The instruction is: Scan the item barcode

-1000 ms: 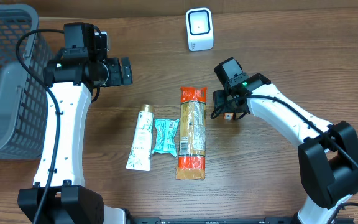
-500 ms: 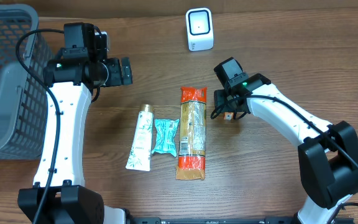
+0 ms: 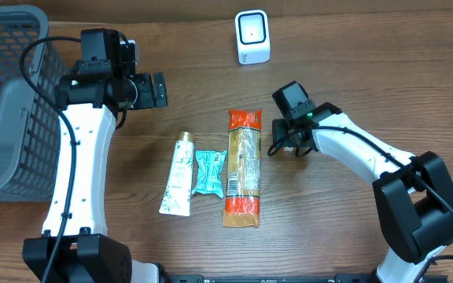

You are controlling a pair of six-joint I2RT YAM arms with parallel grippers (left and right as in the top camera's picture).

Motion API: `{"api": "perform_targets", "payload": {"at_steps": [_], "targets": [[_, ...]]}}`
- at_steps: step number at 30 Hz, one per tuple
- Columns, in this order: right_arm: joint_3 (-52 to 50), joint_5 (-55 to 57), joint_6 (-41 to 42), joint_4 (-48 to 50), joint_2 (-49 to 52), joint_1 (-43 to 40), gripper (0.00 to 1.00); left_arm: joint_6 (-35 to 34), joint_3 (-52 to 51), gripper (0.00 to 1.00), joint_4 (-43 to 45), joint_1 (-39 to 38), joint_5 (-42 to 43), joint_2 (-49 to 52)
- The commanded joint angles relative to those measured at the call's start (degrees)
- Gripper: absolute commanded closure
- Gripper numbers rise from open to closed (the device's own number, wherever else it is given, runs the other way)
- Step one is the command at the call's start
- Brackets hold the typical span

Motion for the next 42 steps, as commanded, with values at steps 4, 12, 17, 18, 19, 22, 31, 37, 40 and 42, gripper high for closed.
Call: {"api": "perform_targets", "payload": {"at_steps": [4, 12, 17, 18, 19, 22, 31, 37, 40, 42], "targets": [[-0.8, 1.0, 0.8, 1.2, -1.5, 0.3, 0.56, -0.8, 0.7, 0.0, 0.2, -0.1, -0.3, -0.3], [-0.8, 1.0, 0.8, 1.1, -1.5, 0.3, 0.67, -0.8, 0.7, 0.0, 0.2, -0.1, -0.3, -0.3], [-0.8, 1.0, 0.8, 1.1, -1.5, 0.3, 0.45, -0.8, 0.7, 0.0, 0.2, -0.1, -0.3, -0.3], [-0.8, 1.0, 0.8, 1.1, -1.5, 0.3, 0.46, -0.8, 0.7, 0.0, 0.2, -0.1, -0.3, -0.3], [-0.8, 1.0, 0.8, 1.1, -1.5, 0.3, 0.58, -0.8, 0.7, 0.0, 0.2, -0.1, -0.3, -0.3], [-0.8, 1.0, 0.8, 1.0, -1.5, 0.3, 0.77, -0.8, 0.7, 0.0, 0.2, -0.1, -0.3, -0.3], [-0.8, 1.1, 0.6, 2.4, -1.5, 0.2, 0.32, -0.8, 0.7, 0.0, 0.2, -0.1, -0.3, -0.3], [-0.8, 4.9, 0.5, 6.7, -1.5, 0.2, 0.62, -0.8, 0.7, 0.0, 0.2, -0.1, -0.3, -0.3], [-0.8, 4.9, 0.6, 7.3, -1.5, 0.2, 0.51, -0.8, 0.7, 0.0, 0.2, -0.1, -0.3, -0.3], [-0.8, 4.9, 0.6, 7.0, -1.5, 0.2, 0.06, -0.8, 0.7, 0.0, 0.2, -0.1, -0.3, -0.3]]}}
